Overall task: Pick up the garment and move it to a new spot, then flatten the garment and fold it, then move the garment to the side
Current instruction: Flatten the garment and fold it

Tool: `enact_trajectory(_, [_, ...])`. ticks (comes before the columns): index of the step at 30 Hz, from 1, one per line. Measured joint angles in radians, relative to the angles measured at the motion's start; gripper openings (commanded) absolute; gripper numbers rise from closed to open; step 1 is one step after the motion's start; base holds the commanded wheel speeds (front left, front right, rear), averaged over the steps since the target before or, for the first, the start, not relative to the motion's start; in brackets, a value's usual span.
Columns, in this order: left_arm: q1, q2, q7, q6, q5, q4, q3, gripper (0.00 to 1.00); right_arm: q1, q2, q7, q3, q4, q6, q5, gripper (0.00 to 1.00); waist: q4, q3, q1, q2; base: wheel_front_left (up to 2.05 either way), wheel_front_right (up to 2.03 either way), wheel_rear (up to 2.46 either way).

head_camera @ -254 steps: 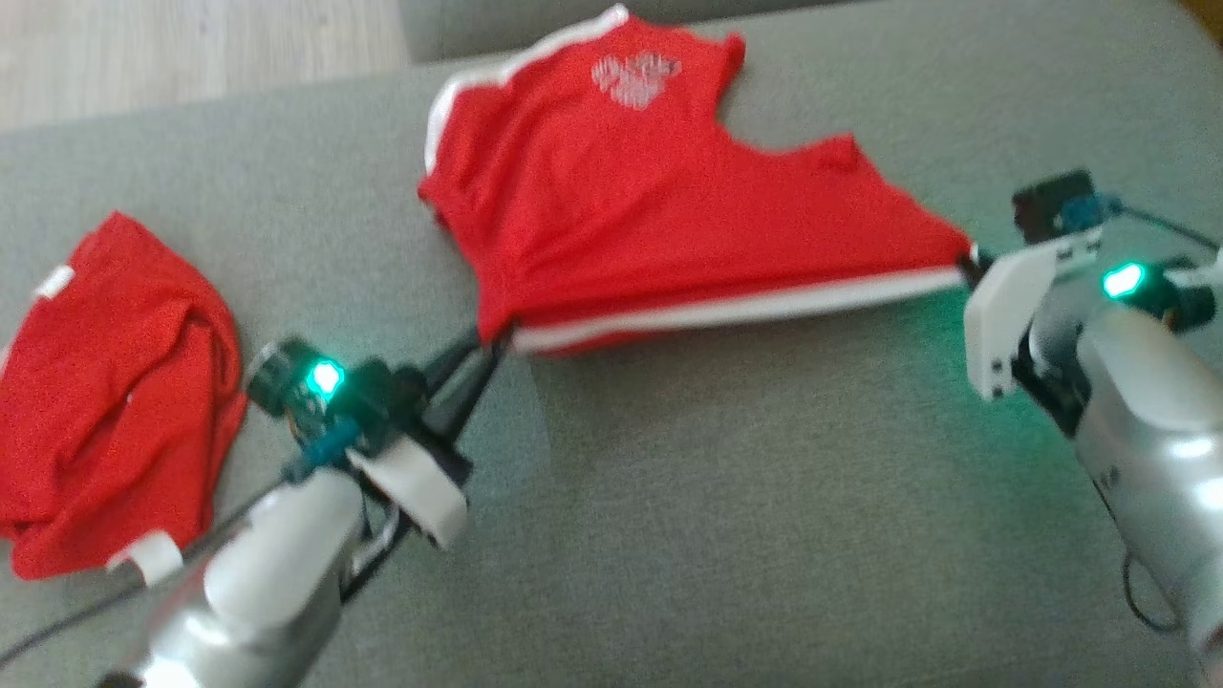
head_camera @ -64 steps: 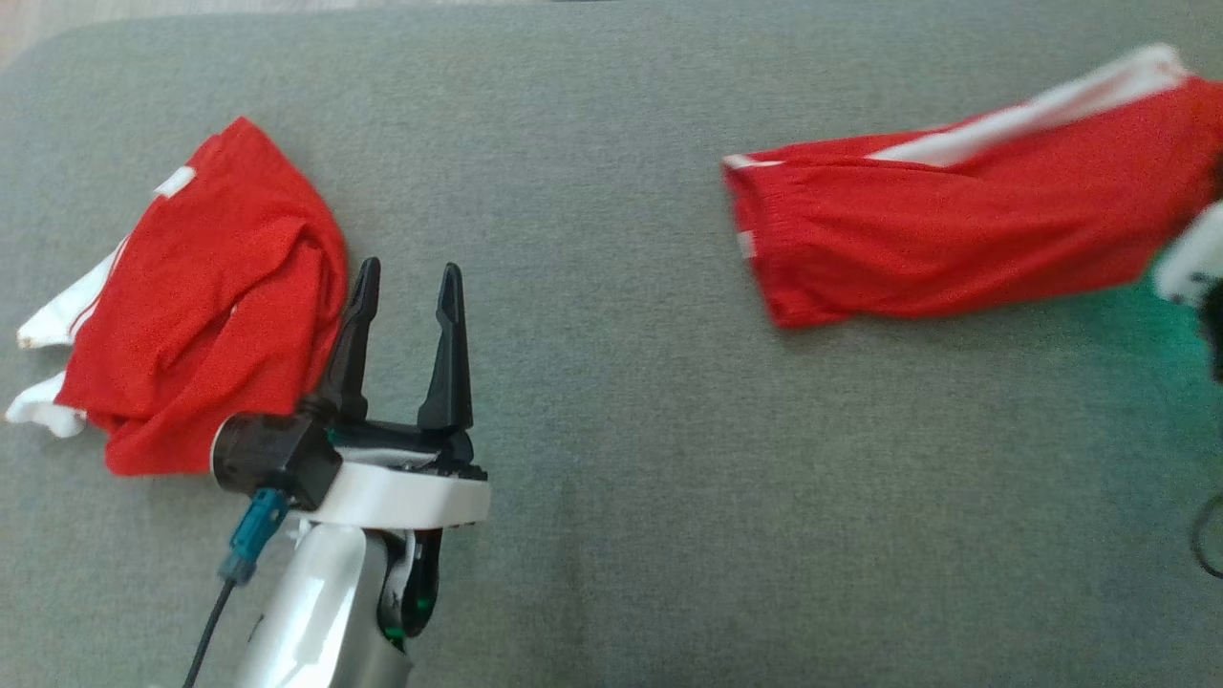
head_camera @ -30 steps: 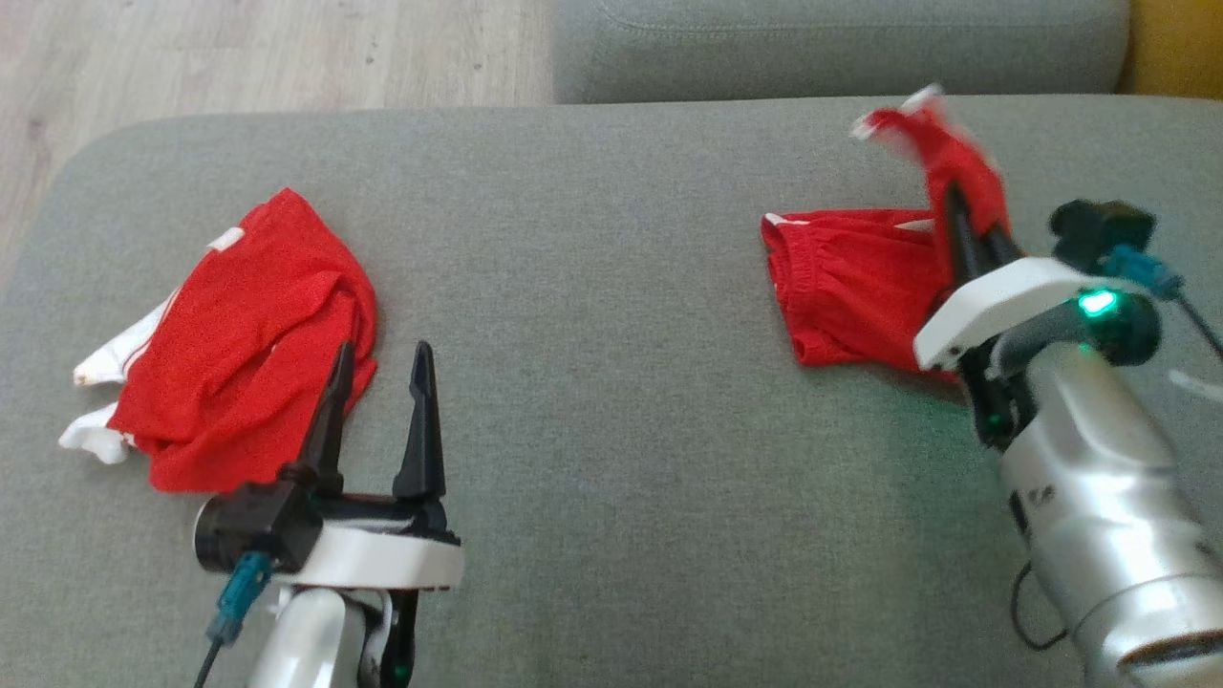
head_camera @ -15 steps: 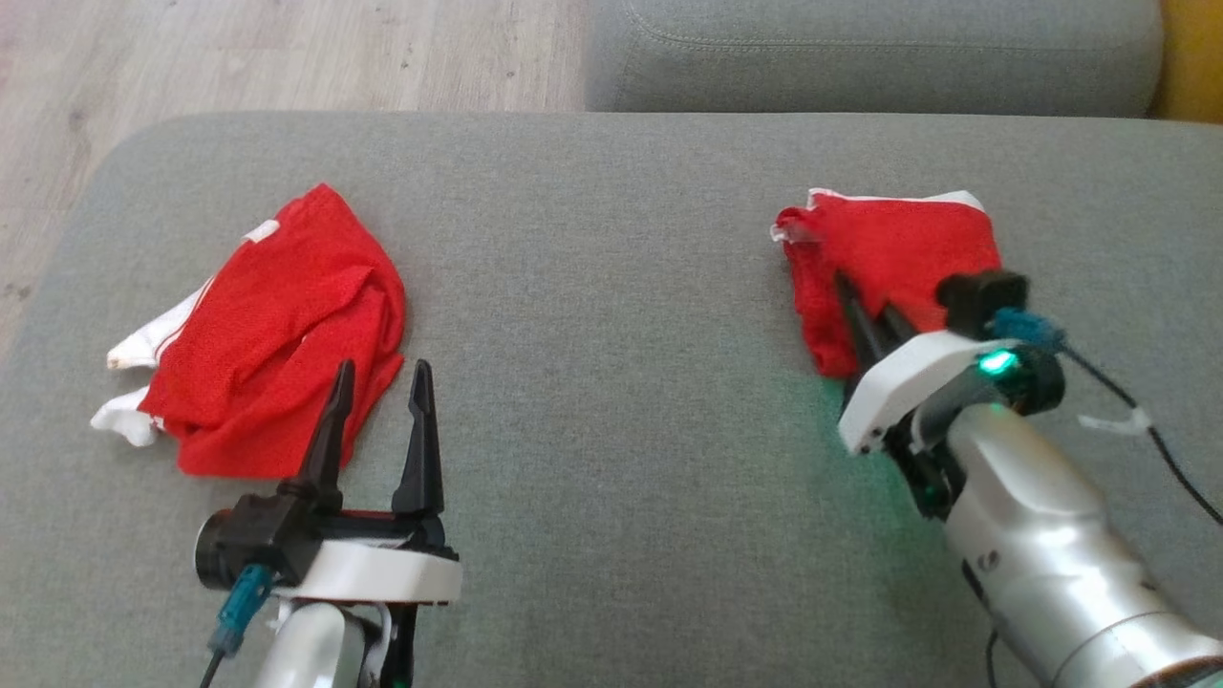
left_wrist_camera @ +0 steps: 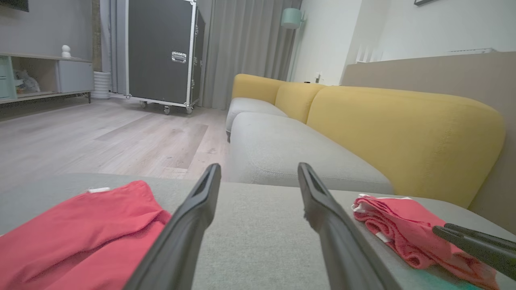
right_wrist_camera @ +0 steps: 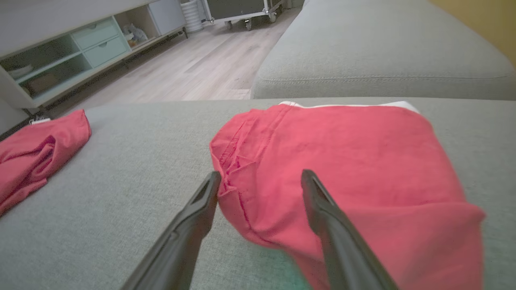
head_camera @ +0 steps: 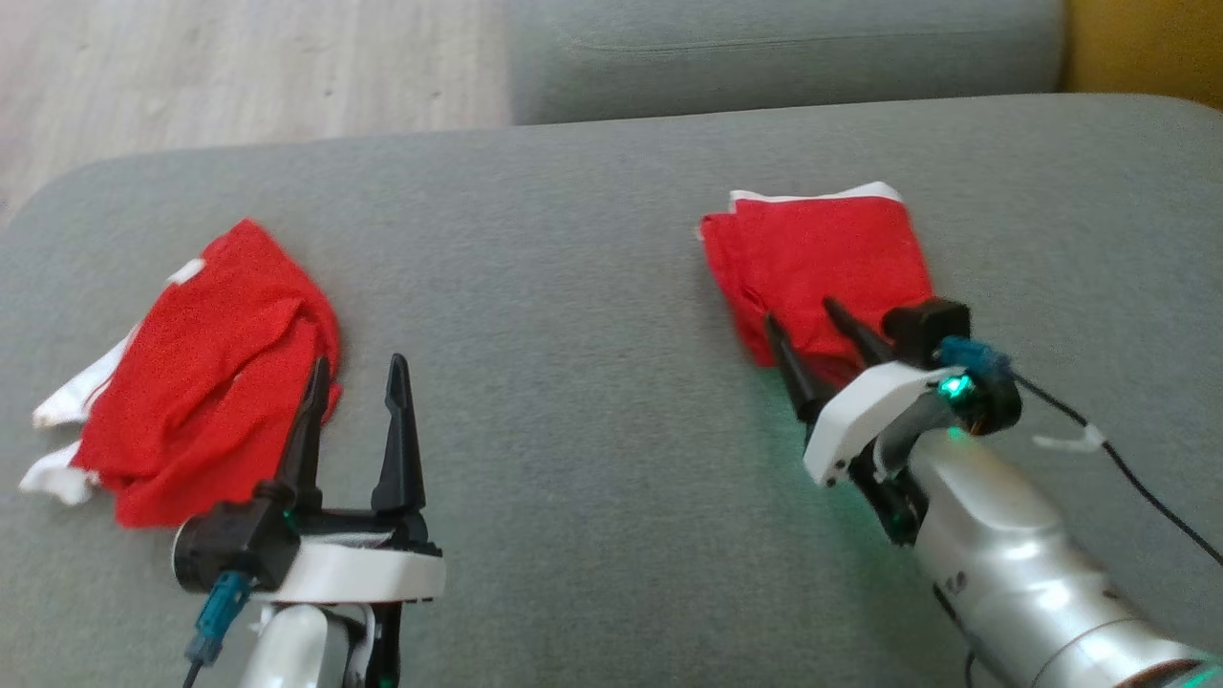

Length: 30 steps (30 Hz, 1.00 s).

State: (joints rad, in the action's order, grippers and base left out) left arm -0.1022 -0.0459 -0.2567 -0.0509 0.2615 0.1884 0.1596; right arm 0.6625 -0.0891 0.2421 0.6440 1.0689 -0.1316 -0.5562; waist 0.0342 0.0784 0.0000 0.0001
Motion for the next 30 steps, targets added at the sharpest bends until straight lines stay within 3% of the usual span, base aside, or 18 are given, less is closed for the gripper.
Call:
enact_trajectory(4, [0.0, 0.0, 0.0, 0.0, 0.0, -0.018, -0.003, 1.0, 0.0, -0.023, 0.006, -0.081, -0.078, 0.0, 0.035, 1.0, -0.041, -0.007, 0.0, 0.0, 0.0, 0.0, 0.0])
enact_trajectory(10, [0.0, 0.0, 0.0, 0.014, 0.0, -0.061, -0.029, 1.0, -0.057, -0.072, 0.009, -0.333, -0.297, 0.0, 0.2, 1.0, -0.107, -0.018, 0.0, 0.0, 0.0, 0.0, 0.0])
enact_trajectory(17, [0.004, 0.0, 0.0, 0.016, 0.001, -0.067, -0.024, 1.0, -0.288, -0.007, 0.009, -0.647, -0.543, 0.0, 0.431, 1.0, -0.16, -0.032, 0.0, 0.0, 0.0, 0.0, 0.0])
enact_trajectory(20, [0.008, 0.0, 0.0, 0.017, 0.042, -0.063, -0.022, 1.0, -0.382, 0.027, 0.009, -0.703, -0.635, 0.0, 0.496, 1.0, -0.168, -0.035, -0.0001, 0.0, 0.0, 0.0, 0.0])
enact_trajectory(22, [0.01, 0.0, 0.0, 0.021, 0.007, -0.046, -0.02, 1.0, -0.433, 0.034, 0.009, -0.723, -0.679, 0.0, 0.53, 1.0, -0.17, -0.033, -0.0001, 0.0, 0.0, 0.0, 0.0])
enact_trajectory(30, [0.019, 0.0, 0.0, 0.02, 0.011, -0.025, -0.013, 1.0, -0.473, 0.039, 0.009, -0.709, -0.74, 0.0, 0.468, 1.0, -0.153, -0.016, 0.0, 0.0, 0.0, 0.0, 0.0])
